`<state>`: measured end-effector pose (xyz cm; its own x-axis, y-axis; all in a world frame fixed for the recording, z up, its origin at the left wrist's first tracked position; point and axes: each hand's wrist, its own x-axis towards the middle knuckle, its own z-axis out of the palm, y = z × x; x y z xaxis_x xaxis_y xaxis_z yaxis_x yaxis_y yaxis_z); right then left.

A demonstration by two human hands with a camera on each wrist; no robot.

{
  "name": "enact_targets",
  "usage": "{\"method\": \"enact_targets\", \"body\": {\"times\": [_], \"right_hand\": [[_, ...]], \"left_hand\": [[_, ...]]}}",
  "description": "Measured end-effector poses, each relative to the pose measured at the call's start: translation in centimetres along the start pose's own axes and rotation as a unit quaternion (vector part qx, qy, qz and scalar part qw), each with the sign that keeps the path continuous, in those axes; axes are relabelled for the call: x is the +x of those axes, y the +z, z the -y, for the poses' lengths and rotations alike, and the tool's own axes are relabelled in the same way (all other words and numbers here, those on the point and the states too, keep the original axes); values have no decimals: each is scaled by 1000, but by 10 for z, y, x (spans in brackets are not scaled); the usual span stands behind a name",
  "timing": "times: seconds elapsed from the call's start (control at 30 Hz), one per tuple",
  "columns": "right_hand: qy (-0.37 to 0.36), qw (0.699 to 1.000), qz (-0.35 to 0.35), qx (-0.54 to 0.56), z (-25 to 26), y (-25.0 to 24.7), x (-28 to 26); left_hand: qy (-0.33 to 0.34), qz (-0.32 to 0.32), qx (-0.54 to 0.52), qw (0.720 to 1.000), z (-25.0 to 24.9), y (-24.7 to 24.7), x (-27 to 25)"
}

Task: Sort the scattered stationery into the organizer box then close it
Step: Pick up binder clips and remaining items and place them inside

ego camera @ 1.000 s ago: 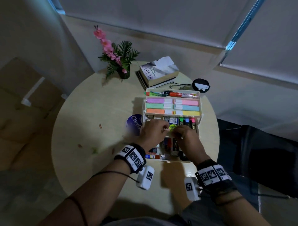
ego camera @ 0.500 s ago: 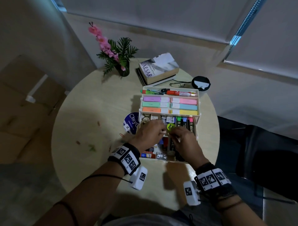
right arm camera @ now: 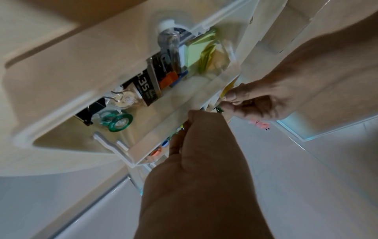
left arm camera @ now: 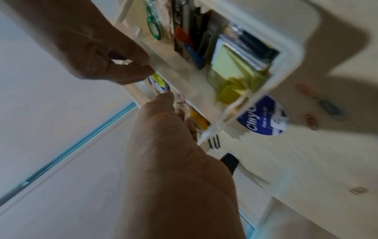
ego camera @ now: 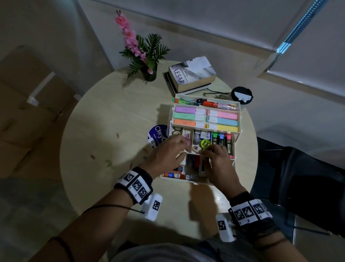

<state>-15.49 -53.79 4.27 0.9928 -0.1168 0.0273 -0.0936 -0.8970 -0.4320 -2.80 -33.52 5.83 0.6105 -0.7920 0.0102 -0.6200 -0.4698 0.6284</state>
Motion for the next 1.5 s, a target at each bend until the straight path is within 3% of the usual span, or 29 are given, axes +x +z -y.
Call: {"method": "enact_targets", "body": {"times": [0.1, 0.2, 0.3, 0.4, 0.5, 0.6, 0.7, 0.83, 0.9, 1.13, 1.27, 1.37, 1.5], "right_hand": [[19, 999, -43, 14, 22, -2, -5], [3, 991, -41, 125, 68, 6, -4], [-3, 981, 26, 193, 122, 37, 1], [21, 967, 90, 236, 169, 81, 11], [54, 964, 129, 225, 197, 124, 30], [94, 967, 127, 198, 200, 159, 55], [97, 983, 78, 133, 183, 187, 82], [231, 965, 49, 114, 164, 203, 104], [254, 963, 36, 82, 169, 209, 98], [132, 984, 117, 17, 199, 231, 32], [81, 986, 144, 23, 193, 224, 13], [61, 985, 147, 66, 188, 214, 13], [42, 984, 147, 89, 188, 211, 11]], "left_hand": [[-11, -73, 3, 997, 32, -16, -40], [-68, -115, 42, 990, 84, -33, -94], [-180, -82, 116, 973, 150, -40, -154], [-324, -8, 133, 937, 207, -40, -201], [-379, 1, 97, 920, 234, -41, -220], [-364, 17, 82, 927, 233, -36, -212], [-302, 60, 132, 942, 220, -20, -204], [-172, 107, 158, 966, 195, -2, -206], [-143, 120, 162, 969, 191, -2, -205], [-212, 47, 136, 967, 232, -41, -149], [-270, 54, 103, 956, 250, -56, -107], [-216, 112, 122, 962, 243, -53, -96], [-101, 183, 167, 963, 218, -36, -121]]}}
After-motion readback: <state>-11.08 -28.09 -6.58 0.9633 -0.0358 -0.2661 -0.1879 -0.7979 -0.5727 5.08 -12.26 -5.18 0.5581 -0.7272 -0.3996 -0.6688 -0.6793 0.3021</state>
